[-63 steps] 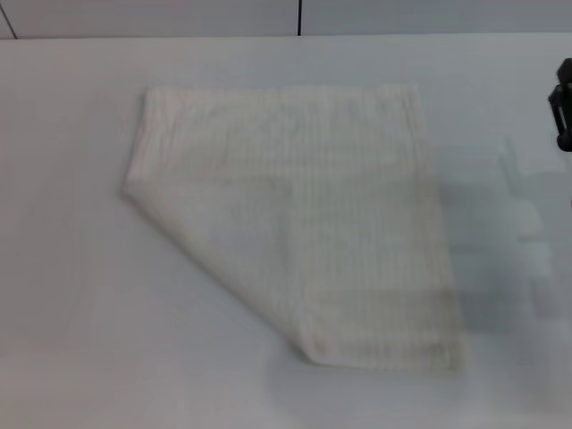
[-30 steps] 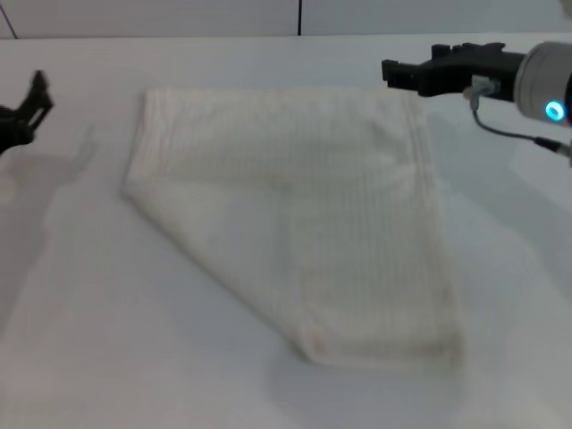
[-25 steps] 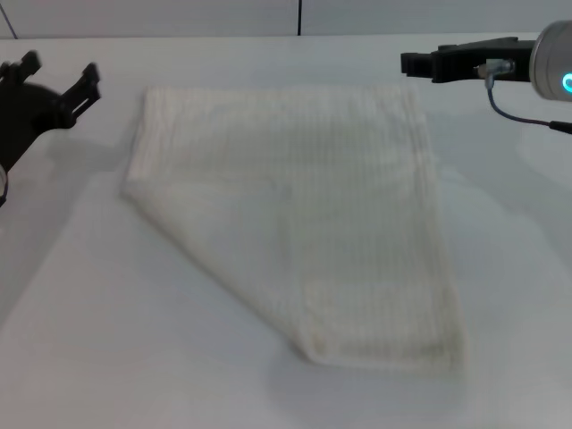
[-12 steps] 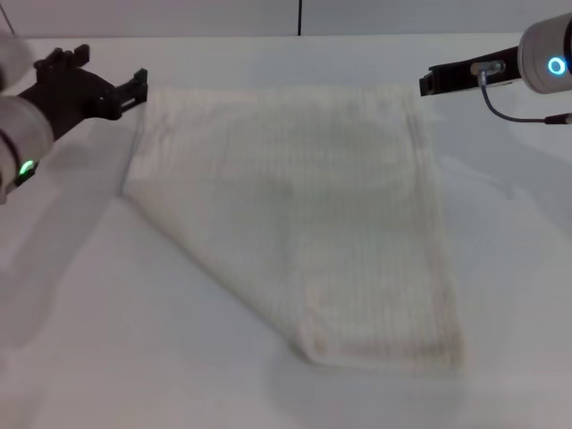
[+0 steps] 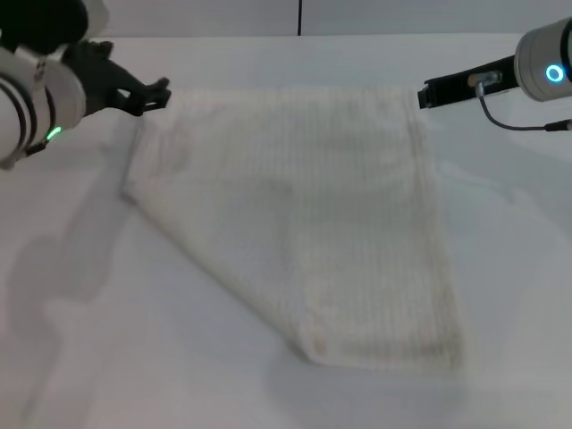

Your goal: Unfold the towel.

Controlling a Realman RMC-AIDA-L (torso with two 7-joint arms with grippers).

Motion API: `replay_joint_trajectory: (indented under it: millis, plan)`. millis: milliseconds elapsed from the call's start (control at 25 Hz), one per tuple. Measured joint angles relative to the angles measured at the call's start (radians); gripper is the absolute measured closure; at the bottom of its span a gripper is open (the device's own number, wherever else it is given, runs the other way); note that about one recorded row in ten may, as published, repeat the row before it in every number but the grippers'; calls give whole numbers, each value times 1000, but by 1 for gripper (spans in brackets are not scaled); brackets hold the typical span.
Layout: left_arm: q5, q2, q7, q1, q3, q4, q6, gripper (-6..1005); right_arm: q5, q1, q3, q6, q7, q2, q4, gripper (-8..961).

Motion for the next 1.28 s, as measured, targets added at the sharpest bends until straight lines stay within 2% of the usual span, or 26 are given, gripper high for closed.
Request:
replay_joint_trajectory:
  millis: [80,160,240,400,480,520,720,840,1080,1280]
  plan:
    - [-58,-11,69,-4,-38,-39,-75,149,-1,10,2,-19,-18,-1,0,954]
    - [-58,-11,69,-4,-38,-39,-75,148,-5,15,3,-21,-22,-2,5,953]
    - [-155,-23,160,-1,-82,-117,-190,147,-25,28,6,-23,-24,-3,27,953]
    - [-178,-24,162,-24,-84,-125,-278,147,-80,57,10,-20,-6,0,71,954]
    - [-185,-25,162,-31,-83,-120,-290,148,-146,118,13,-14,27,2,162,954]
    - [-192,-25,162,-35,-79,-112,-292,148,-146,118,13,-14,27,2,162,954]
    - [-206,-29,161,-42,-41,-90,-277,150,-204,223,29,42,35,1,335,954]
    - [-223,-29,161,-57,-23,-63,-279,156,-205,235,25,111,35,4,377,953]
    - [-228,-29,161,-67,-13,-46,-283,169,-203,240,29,146,33,3,412,953]
    - [-254,-32,150,-105,63,26,-274,179,-198,240,33,165,33,2,427,953]
